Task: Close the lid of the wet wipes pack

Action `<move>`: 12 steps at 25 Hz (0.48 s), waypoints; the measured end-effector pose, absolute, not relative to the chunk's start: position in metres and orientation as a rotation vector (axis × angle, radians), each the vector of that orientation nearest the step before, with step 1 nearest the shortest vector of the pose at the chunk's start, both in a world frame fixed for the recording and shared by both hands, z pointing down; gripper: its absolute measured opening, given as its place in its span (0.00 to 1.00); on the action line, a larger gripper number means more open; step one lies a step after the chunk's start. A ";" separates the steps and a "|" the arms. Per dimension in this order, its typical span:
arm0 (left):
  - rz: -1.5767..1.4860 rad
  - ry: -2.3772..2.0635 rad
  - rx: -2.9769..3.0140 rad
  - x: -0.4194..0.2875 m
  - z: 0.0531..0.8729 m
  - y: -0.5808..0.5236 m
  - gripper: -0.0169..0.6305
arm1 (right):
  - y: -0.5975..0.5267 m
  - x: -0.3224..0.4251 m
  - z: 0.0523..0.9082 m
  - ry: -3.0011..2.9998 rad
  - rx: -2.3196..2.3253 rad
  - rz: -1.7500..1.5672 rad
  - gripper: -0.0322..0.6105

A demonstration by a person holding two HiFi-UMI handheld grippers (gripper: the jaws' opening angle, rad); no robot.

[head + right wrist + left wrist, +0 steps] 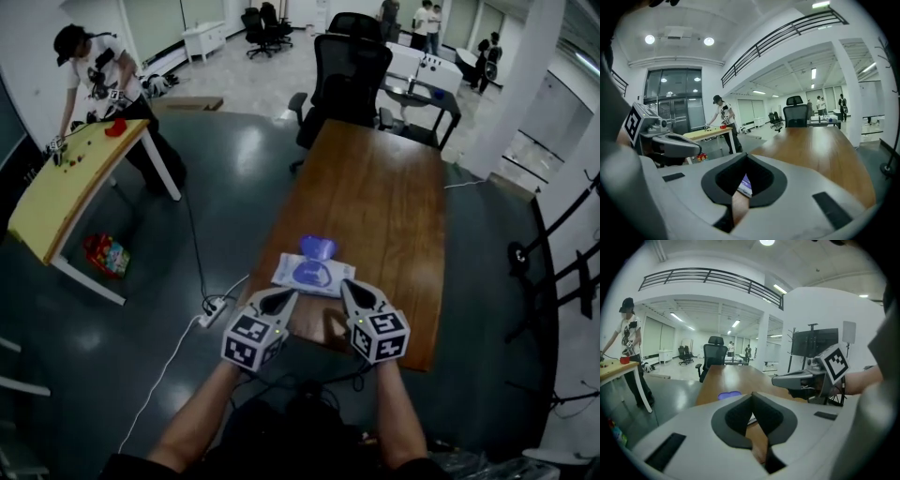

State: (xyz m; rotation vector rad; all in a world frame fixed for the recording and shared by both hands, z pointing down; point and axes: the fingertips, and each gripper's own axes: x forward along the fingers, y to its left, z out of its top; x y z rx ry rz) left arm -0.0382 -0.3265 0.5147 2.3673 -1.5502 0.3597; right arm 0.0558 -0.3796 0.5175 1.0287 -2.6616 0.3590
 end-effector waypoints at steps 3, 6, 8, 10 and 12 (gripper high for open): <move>0.419 -1.569 2.340 -0.043 0.521 -0.351 0.04 | -0.400 0.054 0.523 -2.653 0.990 0.380 0.07; 0.456 -1.587 2.323 -0.050 0.527 -0.379 0.04 | -0.412 0.053 0.538 -2.623 0.963 0.415 0.07; 0.461 -1.585 2.312 -0.055 0.533 -0.397 0.04 | -0.415 0.052 0.551 -2.591 0.949 0.434 0.07; 0.479 -1.557 2.308 -0.060 0.543 -0.415 0.04 | -0.418 0.052 0.564 -2.551 0.952 0.452 0.07; 0.515 -1.517 2.306 -0.066 0.557 -0.434 0.04 | -0.422 0.051 0.578 -2.501 0.972 0.466 0.07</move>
